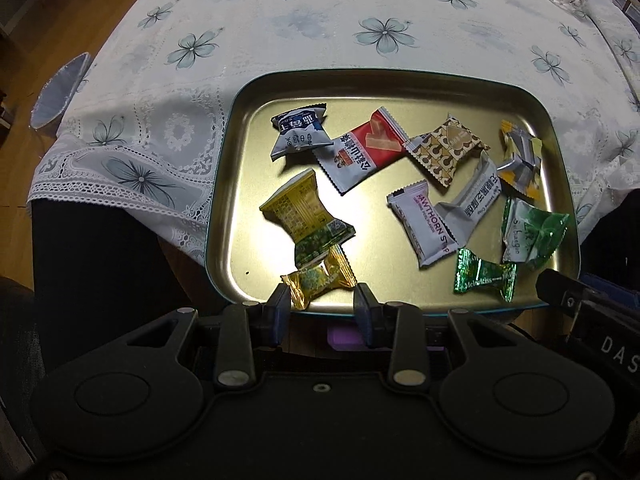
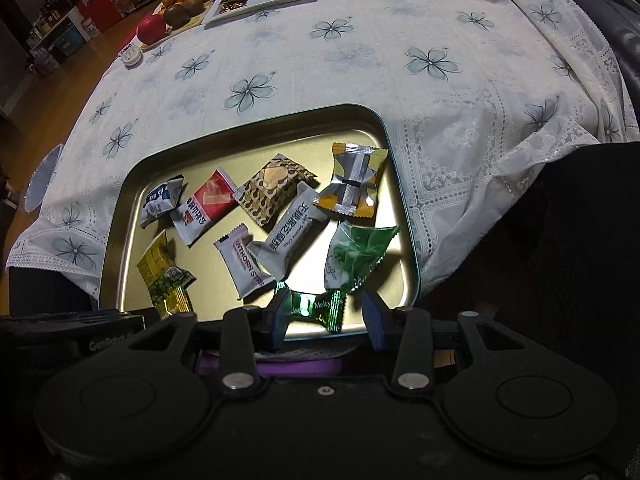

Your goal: Organize snacks

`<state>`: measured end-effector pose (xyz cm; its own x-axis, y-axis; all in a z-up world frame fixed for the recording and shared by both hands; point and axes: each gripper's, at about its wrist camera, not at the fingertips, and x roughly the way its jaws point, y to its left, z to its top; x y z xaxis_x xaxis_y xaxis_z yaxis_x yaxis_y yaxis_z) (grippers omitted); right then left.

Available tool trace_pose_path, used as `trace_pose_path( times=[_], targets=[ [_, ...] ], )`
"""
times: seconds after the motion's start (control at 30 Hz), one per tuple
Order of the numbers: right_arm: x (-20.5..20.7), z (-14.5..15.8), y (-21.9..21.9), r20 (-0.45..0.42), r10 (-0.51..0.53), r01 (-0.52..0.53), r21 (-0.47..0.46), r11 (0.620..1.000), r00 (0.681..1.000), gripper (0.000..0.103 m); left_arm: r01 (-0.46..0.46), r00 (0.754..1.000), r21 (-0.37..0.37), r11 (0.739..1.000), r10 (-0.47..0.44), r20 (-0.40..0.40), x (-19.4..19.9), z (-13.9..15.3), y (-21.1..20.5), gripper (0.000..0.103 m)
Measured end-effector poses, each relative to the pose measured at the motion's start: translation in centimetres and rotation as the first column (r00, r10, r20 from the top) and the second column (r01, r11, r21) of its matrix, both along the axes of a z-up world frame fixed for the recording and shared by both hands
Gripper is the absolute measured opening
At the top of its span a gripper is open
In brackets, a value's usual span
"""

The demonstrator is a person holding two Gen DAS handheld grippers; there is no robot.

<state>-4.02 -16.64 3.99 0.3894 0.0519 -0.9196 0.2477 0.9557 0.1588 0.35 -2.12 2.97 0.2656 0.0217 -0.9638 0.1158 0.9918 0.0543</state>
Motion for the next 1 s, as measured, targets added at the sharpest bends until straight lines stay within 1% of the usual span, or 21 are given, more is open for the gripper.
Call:
trace_pose_path(
  times=[0.13, 0.3, 0.4, 0.47, 0.63, 0.77, 1.0],
  targets=[
    [-1.9, -0.1, 0.3, 0.017, -0.008, 0.008, -0.021, 1.0, 1.0, 0.042, 0.004, 1.0, -0.007, 1.0, -0.003, 0.026, -1.3, 0.4, 0.2, 0.045],
    [-3.5, -0.3, 0.3, 0.019, -0.023, 0.023, -0.006, 1.0, 1.0, 0.042, -0.005, 0.998, -0.009, 1.0, 0.005, 0.064, -2.5, 1.2, 0.5, 0.045],
    [-4.0, -0.1, -0.2, 0.03, -0.054, 0.054, 0.009, 0.998, 0.998, 0.042, -0.011, 0.996, -0.012, 1.0, 0.012, 0.084, -3.1, 1.6, 0.7, 0.045],
    [-4.3, 0.3, -0.4, 0.047, -0.064, 0.064, 0.004, 0.998, 0.997, 0.042, -0.012, 0.996, -0.018, 1.0, 0.014, 0.085, -3.4, 1.7, 0.9, 0.045],
    [-4.7, 0.9, 0.2, 0.07, -0.04, 0.041, -0.012, 0.999, 0.997, 0.042, -0.01, 0.997, -0.028, 1.0, 0.012, 0.079, -4.3, 1.7, 1.1, 0.045],
    [-4.8, 1.0, 0.6, 0.068, -0.024, 0.025, -0.014, 1.0, 0.997, 0.042, -0.001, 0.997, -0.026, 1.0, 0.003, 0.083, -4.9, 1.9, 1.2, 0.045],
    [-5.0, 1.3, 1.0, 0.076, -0.008, 0.011, -0.03, 0.999, 0.997, 0.042, -0.028, 0.995, -0.038, 0.999, 0.031, 0.095, -5.1, 2.3, 1.9, 0.045]
  ],
)
